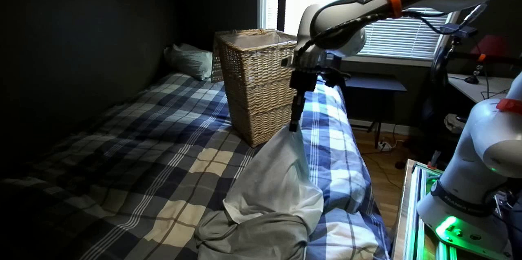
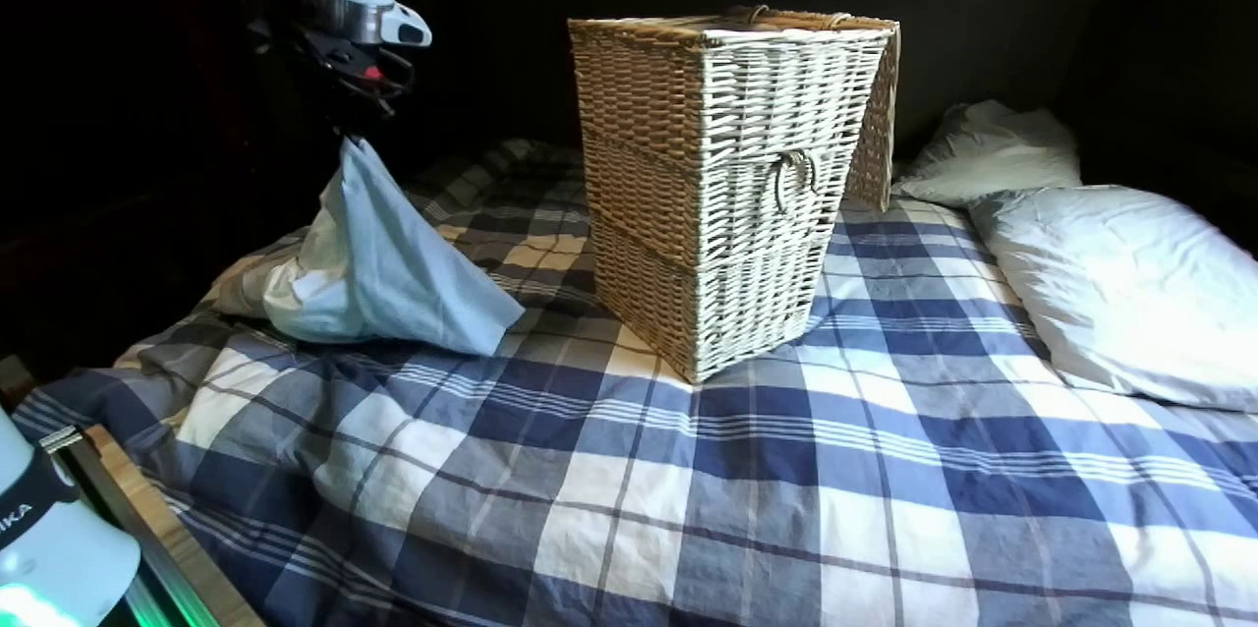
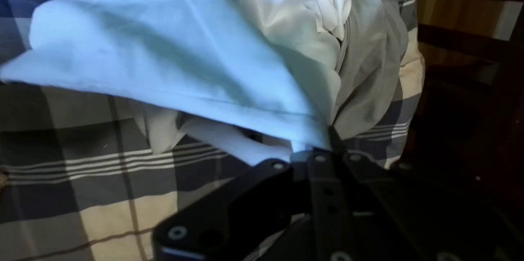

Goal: Put the white cloth in the laundry basket

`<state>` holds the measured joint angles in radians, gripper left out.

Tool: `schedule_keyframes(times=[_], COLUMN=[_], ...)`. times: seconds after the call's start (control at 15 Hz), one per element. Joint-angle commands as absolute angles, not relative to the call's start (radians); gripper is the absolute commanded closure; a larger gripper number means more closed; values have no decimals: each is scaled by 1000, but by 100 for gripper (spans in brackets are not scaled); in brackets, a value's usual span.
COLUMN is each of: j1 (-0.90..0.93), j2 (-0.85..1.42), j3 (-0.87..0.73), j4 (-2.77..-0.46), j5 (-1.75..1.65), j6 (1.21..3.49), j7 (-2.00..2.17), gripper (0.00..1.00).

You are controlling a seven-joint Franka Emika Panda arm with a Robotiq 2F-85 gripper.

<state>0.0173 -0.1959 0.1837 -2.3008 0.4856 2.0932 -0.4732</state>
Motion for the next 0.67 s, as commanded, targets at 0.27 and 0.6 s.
schedule_keyframes(times=[0.27, 0.6], j1=[60, 54], j2=[-362, -386], j3=[36, 3], j4=[-2235, -2209], j5=[369, 359], j6=[1968, 1929], j7=[-356, -358], gripper=[99, 99])
